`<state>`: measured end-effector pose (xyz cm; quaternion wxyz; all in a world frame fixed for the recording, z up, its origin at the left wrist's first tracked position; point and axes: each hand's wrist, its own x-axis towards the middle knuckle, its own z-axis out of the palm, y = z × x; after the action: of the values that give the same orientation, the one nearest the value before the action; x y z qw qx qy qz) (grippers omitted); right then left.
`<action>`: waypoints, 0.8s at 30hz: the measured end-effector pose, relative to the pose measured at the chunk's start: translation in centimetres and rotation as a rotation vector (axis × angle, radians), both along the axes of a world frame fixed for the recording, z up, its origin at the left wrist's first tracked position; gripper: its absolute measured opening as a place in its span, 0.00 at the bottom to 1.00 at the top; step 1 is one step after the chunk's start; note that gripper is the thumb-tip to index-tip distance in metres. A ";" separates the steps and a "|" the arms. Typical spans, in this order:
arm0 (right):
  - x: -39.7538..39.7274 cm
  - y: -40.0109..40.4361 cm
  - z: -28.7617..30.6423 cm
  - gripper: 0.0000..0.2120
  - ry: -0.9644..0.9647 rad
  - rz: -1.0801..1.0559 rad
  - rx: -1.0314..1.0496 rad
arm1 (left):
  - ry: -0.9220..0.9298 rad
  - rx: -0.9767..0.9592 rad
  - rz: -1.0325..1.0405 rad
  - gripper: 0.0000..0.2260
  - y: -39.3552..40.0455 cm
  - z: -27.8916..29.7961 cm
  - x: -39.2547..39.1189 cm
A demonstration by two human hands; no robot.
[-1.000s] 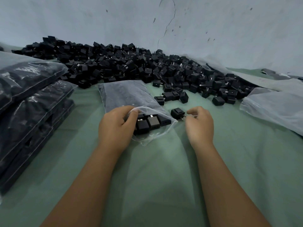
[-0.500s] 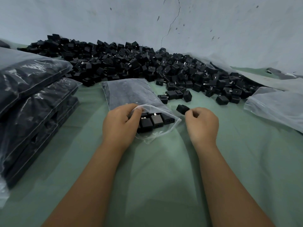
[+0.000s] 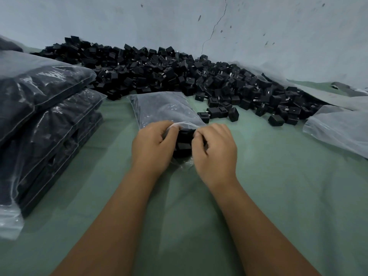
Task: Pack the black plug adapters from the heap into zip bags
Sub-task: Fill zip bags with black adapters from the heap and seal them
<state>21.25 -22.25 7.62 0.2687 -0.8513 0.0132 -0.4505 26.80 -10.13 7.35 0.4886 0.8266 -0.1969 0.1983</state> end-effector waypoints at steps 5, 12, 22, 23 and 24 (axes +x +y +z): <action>-0.2 -0.7 0.2 0.06 0.021 -0.054 -0.138 | -0.149 0.007 0.070 0.12 -0.1 0.1 0.1; 0.2 0.7 -0.4 0.06 0.104 0.011 -0.268 | -0.198 -0.006 0.071 0.12 -0.1 0.0 0.0; 0.0 -0.2 0.1 0.06 0.184 0.091 -0.296 | -0.174 -0.033 0.023 0.12 0.0 0.2 0.2; 0.0 -0.1 0.1 0.06 0.156 0.078 -0.289 | -0.178 -0.036 0.027 0.13 0.0 0.2 0.1; 0.1 -0.1 0.1 0.06 0.136 0.070 -0.285 | -0.182 -0.038 0.029 0.13 0.0 0.2 0.0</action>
<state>21.35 -22.31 7.68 0.1594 -0.9093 -0.0623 -0.3793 26.81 -10.12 7.59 0.4814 0.7984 -0.2248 0.2834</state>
